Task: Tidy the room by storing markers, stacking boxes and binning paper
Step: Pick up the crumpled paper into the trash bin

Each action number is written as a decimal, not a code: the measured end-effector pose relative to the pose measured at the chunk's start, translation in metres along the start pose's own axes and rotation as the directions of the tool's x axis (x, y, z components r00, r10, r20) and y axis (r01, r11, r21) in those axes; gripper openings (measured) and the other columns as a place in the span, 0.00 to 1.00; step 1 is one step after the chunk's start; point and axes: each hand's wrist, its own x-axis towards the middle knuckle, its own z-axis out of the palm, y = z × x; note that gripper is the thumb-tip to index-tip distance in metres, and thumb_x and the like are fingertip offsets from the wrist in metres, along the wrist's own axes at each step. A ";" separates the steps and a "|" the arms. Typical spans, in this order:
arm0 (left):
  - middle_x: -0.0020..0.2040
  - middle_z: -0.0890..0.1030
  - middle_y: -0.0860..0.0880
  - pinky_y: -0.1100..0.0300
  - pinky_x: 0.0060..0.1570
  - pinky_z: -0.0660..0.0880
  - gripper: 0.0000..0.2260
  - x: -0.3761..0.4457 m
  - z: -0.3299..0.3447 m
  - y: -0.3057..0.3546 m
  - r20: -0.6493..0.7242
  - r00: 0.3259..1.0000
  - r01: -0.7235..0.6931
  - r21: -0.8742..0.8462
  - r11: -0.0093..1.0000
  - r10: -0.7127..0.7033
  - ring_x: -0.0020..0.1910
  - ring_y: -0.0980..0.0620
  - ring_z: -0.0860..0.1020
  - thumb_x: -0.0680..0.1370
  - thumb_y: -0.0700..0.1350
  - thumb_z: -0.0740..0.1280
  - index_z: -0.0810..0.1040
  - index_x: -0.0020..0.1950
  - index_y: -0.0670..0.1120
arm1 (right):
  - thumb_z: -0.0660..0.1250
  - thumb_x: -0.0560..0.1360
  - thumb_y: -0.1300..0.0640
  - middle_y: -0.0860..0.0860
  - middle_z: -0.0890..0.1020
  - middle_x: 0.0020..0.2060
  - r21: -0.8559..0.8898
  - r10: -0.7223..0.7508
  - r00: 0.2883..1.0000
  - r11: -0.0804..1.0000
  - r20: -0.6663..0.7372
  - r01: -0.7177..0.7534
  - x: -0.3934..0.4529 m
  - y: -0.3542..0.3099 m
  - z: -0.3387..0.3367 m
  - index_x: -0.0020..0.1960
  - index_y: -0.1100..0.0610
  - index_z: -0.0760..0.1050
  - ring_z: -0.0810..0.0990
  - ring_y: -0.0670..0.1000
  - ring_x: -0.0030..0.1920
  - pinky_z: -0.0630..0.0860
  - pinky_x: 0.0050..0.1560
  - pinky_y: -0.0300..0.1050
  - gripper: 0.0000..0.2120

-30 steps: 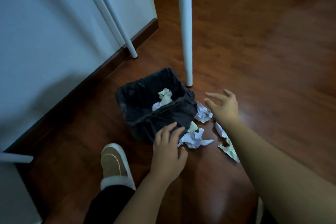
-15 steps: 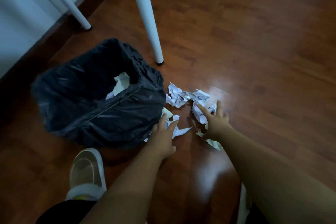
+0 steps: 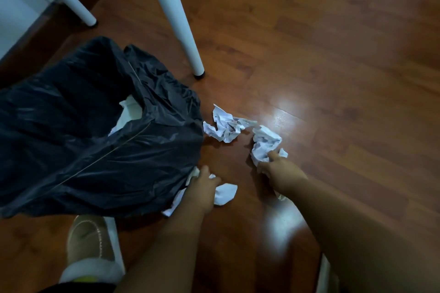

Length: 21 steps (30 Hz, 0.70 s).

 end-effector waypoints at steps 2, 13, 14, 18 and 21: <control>0.64 0.66 0.47 0.59 0.57 0.70 0.18 -0.015 0.000 -0.002 -0.033 0.999 -0.022 -0.056 0.998 0.020 0.59 0.46 0.72 0.73 0.33 0.63 0.75 0.60 0.49 | 0.63 0.77 0.59 0.53 0.71 0.58 0.083 0.031 0.999 0.996 -0.037 -0.028 -0.011 0.004 -0.004 0.58 0.49 0.79 0.75 0.59 0.57 0.68 0.44 0.42 0.13; 0.59 0.63 0.57 0.73 0.55 0.70 0.19 -0.152 -0.152 0.042 -0.835 0.544 -0.573 -0.298 0.763 0.083 0.55 0.60 0.72 0.68 0.39 0.76 0.77 0.54 0.55 | 0.71 0.68 0.69 0.46 0.74 0.48 0.474 0.136 0.716 0.829 -0.685 0.296 -0.098 -0.049 -0.122 0.49 0.52 0.84 0.78 0.48 0.40 0.68 0.41 0.33 0.16; 0.59 0.64 0.54 0.73 0.58 0.69 0.16 -0.170 -0.179 0.044 -0.911 0.413 -0.605 -0.254 0.754 0.025 0.57 0.61 0.71 0.70 0.43 0.75 0.77 0.55 0.53 | 0.70 0.67 0.71 0.44 0.73 0.48 0.466 0.123 0.665 0.805 -0.737 0.367 -0.104 -0.064 -0.142 0.49 0.52 0.84 0.75 0.43 0.39 0.68 0.40 0.30 0.17; 0.59 0.69 0.33 0.53 0.64 0.73 0.11 -0.191 -0.233 -0.010 -0.951 0.082 -0.586 -0.288 0.758 -0.298 0.60 0.47 0.74 0.80 0.50 0.66 0.77 0.58 0.46 | 0.68 0.68 0.73 0.46 0.71 0.47 0.353 0.041 0.487 0.741 -0.872 0.571 -0.130 -0.133 -0.213 0.50 0.52 0.84 0.71 0.32 0.41 0.63 0.41 0.20 0.20; 0.59 0.74 0.27 0.40 0.62 0.73 0.14 -0.189 -0.250 -0.074 -0.838 0.116 -0.573 -0.494 0.654 -0.533 0.61 0.37 0.77 0.81 0.52 0.66 0.77 0.61 0.45 | 0.66 0.69 0.70 0.53 0.76 0.52 0.164 -0.060 0.300 0.728 -0.952 0.666 -0.142 -0.189 -0.245 0.51 0.52 0.84 0.70 0.39 0.40 0.64 0.44 0.21 0.18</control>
